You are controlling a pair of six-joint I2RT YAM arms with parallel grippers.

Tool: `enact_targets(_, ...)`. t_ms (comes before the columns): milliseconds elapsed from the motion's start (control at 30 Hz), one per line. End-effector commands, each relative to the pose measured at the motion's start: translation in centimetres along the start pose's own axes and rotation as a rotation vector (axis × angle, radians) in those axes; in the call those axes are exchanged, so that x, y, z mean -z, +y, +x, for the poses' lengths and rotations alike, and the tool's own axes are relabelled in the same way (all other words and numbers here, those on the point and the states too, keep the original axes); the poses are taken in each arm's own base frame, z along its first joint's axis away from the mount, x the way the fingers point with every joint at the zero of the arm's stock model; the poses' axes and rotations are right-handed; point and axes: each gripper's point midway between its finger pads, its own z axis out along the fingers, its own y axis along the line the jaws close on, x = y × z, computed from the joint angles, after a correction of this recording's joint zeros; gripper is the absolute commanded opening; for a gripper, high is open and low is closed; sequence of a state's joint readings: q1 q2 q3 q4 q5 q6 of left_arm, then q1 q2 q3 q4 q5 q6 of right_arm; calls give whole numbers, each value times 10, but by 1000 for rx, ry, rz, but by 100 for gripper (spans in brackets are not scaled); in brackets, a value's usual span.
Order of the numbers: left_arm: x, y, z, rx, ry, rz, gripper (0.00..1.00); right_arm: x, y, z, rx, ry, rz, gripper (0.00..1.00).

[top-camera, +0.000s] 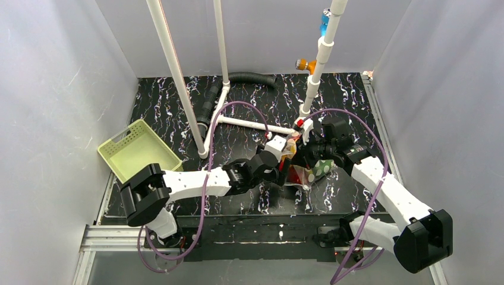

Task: Open the zip-top bag and remove the fake food
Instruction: Pick up the fake fruit from the zipper food storage bag.

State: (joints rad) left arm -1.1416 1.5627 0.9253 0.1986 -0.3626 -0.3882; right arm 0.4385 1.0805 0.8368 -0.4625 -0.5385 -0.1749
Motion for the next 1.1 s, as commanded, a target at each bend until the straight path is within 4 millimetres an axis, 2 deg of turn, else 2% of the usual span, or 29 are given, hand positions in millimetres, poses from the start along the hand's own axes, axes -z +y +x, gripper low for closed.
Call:
enact_targets(0, 17, -10, 9, 42, 49, 85, 0, 4, 5, -10, 10, -36, -18, 1)
enact_targets(100, 26, -14, 13, 68, 56, 125, 0, 4, 5, -10, 11, -38, -16, 1)
enact_targets(333, 51, -18, 1, 90, 17, 192, 0, 5, 4, -10, 10, -39, -17, 1)
enact_targets(600, 83, -15, 0, 98, -2, 254, 0, 5, 4, -10, 7, -41, -15, 1)
enact_targets(833, 111, 3, 0, 87, -22, 237, 0, 6, 4, -10, 7, -42, -14, 1)
enact_targets(1067, 135, 30, 2, 72, -39, 167, 0, 6, 2, -10, 3, -42, -11, 1)
